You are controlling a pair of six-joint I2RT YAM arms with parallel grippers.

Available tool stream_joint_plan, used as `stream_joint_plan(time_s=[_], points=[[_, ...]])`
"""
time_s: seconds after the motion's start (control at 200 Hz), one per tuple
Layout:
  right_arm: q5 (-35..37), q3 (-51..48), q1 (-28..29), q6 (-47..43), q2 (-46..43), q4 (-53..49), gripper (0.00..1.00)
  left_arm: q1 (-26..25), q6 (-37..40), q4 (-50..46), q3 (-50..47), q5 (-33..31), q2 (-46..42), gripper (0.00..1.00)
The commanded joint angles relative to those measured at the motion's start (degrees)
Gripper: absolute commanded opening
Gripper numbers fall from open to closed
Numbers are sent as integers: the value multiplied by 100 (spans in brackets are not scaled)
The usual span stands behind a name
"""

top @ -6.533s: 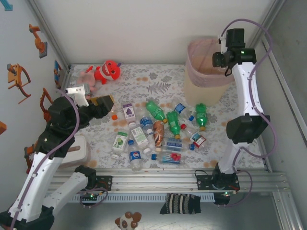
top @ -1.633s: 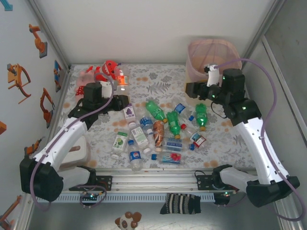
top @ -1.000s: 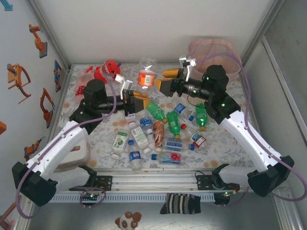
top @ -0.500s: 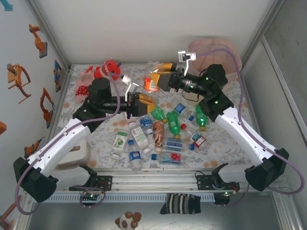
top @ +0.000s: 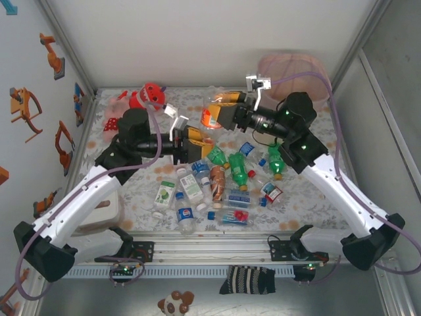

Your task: Put the plastic bottles in the bin

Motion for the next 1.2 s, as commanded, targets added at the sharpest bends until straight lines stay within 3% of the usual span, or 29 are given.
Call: stream_joint_plan(time_s=[0.0, 0.275, 0.566, 0.921, 1.062, 1.192], points=[[561, 197, 9, -527, -228, -620, 58, 2, 175, -211, -174, -670, -390, 59], [1764, 871, -244, -1379, -152, -2067, 57, 18, 362, -736, -460, -1645, -990, 65], [2082, 1684, -1417, -1841, 362, -2803, 56, 17, 384, -1229, -592, -2079, -1391, 66], [2531, 3551, -2753, -2540, 2058, -3694, 55, 7, 246, -1463, -754, -2328, -1645, 65], [2543, 4351, -2950, -2759, 2889, -4029, 55, 8, 224, -1469, -774, -2359, -1652, 65], [2499, 5354, -2988, -2957, 3781, -5145, 54, 5, 255, -1528, -756, -2441, -1652, 64]])
